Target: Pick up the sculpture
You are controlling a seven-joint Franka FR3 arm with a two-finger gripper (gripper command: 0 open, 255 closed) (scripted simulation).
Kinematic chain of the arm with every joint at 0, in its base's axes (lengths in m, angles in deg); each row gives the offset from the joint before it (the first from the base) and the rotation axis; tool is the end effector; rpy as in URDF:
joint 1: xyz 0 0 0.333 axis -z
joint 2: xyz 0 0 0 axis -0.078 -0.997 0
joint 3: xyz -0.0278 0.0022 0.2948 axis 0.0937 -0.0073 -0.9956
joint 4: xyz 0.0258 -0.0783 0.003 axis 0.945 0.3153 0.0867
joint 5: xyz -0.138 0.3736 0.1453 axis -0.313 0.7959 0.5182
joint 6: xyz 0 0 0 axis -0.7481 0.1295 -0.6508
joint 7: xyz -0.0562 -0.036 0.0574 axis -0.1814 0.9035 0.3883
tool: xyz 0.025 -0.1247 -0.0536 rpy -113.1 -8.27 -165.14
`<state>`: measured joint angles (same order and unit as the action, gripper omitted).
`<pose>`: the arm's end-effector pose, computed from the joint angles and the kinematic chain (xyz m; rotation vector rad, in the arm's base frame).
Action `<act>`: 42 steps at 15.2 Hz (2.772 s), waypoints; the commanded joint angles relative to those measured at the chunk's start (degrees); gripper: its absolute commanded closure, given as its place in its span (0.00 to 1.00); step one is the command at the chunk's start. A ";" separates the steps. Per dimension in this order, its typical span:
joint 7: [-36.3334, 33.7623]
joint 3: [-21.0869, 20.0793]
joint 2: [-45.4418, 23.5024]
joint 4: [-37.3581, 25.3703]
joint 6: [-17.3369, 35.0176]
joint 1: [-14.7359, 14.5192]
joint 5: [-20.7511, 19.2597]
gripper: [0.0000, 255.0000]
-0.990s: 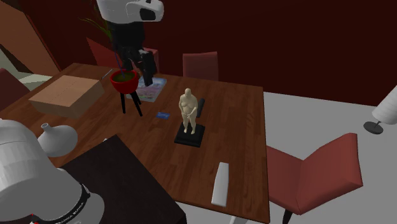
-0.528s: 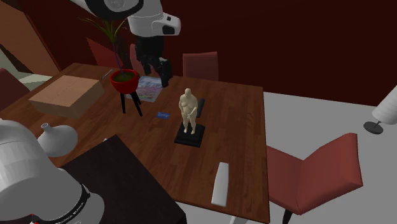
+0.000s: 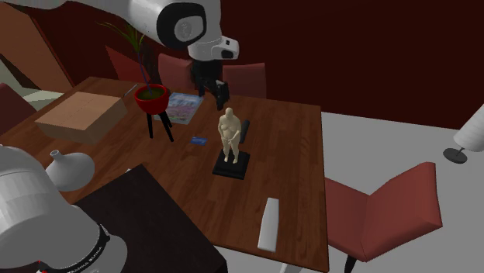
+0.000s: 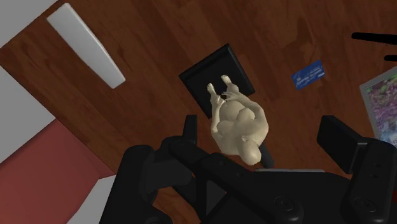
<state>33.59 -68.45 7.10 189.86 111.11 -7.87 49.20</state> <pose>0.5080 0.0478 0.3641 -3.0621 0.0200 -0.0618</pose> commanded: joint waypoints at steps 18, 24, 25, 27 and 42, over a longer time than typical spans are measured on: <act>-4.50 -1.53 -25.96 -12.99 13.98 -1.31 -0.77 0.00; -4.57 -1.55 -26.05 -13.13 13.93 -1.35 -0.78 1.00; -4.57 -1.55 -26.05 -13.13 13.93 -1.35 -0.78 1.00; -4.57 -1.55 -26.05 -13.13 13.93 -1.35 -0.78 1.00; -5.13 -1.45 -20.47 -16.56 4.93 -1.24 -1.05 1.00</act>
<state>28.57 -69.89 -13.76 173.99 117.01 -9.08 48.19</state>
